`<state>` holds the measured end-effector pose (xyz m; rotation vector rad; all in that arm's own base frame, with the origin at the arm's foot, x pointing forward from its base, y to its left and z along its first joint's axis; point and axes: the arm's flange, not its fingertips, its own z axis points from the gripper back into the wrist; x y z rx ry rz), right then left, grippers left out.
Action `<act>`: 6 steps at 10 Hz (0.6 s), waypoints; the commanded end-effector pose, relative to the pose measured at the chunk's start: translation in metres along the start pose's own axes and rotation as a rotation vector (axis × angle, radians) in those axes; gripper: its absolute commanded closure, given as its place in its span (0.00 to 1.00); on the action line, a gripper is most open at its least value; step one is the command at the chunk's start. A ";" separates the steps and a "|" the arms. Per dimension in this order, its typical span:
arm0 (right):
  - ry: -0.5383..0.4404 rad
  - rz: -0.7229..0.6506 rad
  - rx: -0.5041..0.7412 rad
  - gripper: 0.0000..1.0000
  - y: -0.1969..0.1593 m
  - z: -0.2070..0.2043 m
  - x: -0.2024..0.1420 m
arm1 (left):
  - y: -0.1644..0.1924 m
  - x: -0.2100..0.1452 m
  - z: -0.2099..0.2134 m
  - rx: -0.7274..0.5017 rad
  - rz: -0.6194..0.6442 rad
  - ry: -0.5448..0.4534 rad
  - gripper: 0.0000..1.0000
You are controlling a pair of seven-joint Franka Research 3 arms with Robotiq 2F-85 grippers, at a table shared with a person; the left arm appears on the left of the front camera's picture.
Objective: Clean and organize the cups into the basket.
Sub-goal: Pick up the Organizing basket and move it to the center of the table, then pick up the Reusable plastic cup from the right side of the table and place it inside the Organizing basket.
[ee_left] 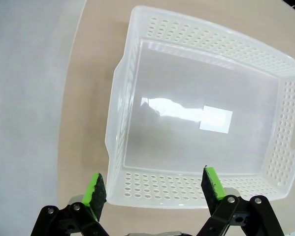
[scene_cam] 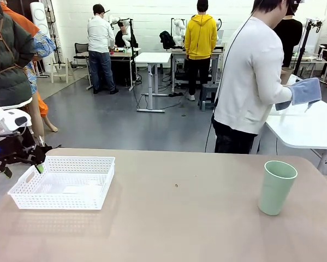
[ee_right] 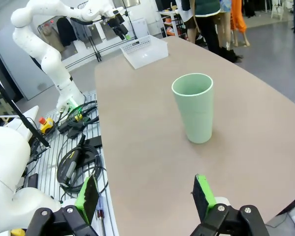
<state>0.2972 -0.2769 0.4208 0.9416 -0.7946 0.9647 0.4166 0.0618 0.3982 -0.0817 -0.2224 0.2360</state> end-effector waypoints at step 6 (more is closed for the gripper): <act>-0.003 -0.011 0.009 0.00 -0.001 0.003 0.002 | 0.007 -0.008 -0.031 0.034 -0.020 0.074 0.00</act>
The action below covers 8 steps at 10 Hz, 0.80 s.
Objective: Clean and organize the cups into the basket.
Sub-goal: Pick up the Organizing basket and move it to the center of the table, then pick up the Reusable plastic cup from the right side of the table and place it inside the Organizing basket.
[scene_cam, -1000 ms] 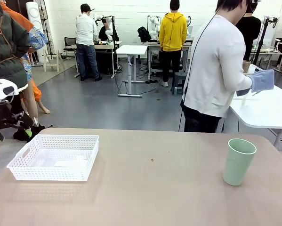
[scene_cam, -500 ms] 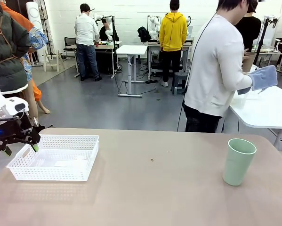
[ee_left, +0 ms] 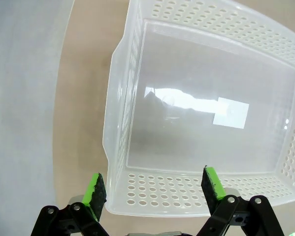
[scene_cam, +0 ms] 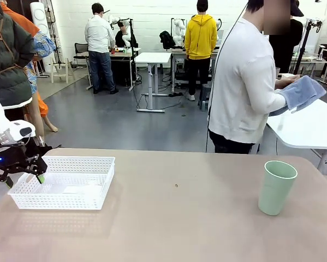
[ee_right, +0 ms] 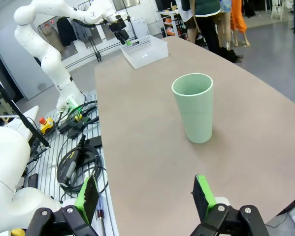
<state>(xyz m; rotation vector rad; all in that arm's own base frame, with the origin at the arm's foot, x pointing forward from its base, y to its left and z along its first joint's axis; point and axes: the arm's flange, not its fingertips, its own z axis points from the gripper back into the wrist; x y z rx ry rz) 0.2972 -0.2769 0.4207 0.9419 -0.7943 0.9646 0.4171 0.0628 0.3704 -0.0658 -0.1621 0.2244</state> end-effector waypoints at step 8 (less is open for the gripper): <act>0.074 0.372 0.097 0.00 -0.040 -0.042 -0.005 | 0.002 -0.002 -0.004 0.000 -0.001 0.012 0.00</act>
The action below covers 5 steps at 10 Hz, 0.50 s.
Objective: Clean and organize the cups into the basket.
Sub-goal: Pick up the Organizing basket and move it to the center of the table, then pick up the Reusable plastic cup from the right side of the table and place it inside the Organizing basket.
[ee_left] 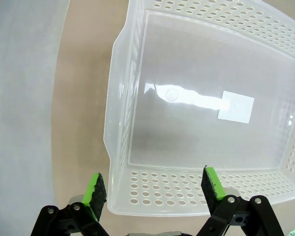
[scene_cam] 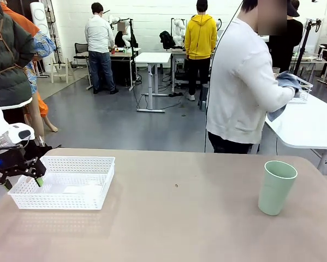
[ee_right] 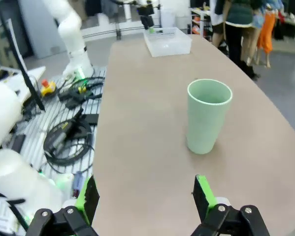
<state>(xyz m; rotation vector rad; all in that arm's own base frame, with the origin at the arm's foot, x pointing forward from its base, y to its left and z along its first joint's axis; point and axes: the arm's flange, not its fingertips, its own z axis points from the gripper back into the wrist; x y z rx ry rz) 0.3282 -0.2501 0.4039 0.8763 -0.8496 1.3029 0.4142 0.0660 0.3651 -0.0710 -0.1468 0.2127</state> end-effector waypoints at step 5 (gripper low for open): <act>0.061 0.051 -0.054 0.00 -0.058 -0.065 -0.036 | -0.002 0.001 0.001 0.004 0.010 -0.004 0.00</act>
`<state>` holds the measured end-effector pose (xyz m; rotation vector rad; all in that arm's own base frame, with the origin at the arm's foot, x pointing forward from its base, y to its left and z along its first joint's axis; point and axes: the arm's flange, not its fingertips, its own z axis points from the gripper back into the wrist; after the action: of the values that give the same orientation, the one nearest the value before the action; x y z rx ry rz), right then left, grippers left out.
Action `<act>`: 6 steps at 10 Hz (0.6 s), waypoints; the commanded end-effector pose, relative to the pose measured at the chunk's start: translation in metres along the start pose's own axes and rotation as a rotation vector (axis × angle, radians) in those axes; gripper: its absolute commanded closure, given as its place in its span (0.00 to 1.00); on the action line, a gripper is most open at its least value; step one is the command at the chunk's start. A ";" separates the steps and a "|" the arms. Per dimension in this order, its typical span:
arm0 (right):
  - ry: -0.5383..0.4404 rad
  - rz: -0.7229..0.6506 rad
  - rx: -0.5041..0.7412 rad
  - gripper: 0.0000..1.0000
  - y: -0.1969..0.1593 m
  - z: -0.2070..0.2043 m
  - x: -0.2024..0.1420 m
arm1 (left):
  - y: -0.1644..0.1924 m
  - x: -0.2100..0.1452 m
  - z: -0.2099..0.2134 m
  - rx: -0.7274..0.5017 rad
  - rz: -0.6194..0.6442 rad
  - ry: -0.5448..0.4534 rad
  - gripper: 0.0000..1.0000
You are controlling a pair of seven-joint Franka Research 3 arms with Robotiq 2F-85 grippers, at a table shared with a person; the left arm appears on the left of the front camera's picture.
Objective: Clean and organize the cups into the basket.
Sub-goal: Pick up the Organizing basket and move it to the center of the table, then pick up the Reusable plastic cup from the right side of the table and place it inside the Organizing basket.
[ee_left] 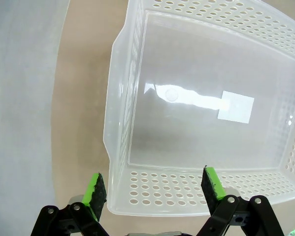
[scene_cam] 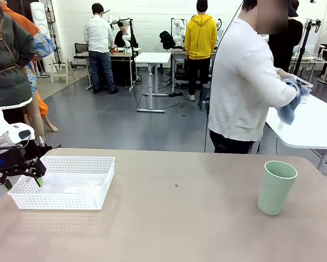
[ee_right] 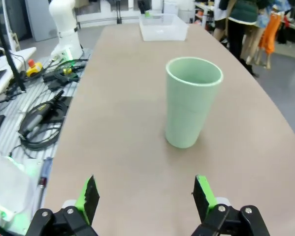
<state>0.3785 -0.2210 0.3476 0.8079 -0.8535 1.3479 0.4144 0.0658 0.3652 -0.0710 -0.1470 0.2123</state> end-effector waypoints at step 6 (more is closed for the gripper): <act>-0.002 -0.025 -0.045 0.00 -0.041 -0.070 -0.013 | -0.002 0.001 0.000 0.005 0.011 -0.004 0.00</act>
<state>0.4188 -0.1734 0.3077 0.8023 -0.8498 1.3340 0.4144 0.0658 0.3653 -0.0711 -0.1471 0.2124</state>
